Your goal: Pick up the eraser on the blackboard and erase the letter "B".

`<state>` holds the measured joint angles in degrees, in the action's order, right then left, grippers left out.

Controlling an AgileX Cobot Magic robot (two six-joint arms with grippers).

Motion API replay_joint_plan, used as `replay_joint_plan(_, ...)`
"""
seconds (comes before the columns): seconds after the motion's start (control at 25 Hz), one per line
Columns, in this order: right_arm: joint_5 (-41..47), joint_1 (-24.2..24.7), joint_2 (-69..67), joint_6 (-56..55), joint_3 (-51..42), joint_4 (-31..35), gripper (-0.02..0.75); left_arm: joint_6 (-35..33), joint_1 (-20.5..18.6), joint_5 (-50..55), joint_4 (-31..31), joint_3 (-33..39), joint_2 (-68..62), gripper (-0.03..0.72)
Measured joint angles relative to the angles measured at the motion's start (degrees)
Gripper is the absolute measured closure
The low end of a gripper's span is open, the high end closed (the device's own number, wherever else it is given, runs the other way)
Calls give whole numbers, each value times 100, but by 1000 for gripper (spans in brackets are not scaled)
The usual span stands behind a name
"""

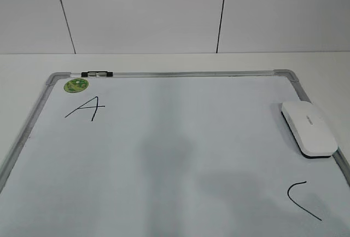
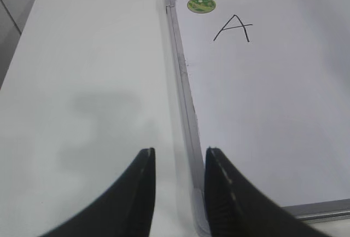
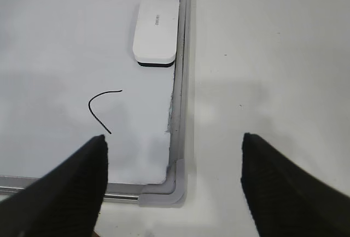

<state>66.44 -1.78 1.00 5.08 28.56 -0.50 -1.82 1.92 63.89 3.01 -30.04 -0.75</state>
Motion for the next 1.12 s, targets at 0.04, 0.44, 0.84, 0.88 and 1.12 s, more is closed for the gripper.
replay_joint_plan(0.04,0,0,0,0,0,0,153,0,0,0,0,0,0,452)
replay_joint_plan(0.44,0,0,0,0,0,0,153,0,0,0,0,0,0,452)
replay_joint_plan(0.84,0,0,0,0,0,0,153,0,0,-3,0,0,0,452)
replay_joint_plan(0.88,0,0,0,0,0,0,153,0,0,-13,0,0,0,452)
replay_joint_plan(1.12,0,0,0,0,0,0,153,0,0,-13,0,0,0,452)
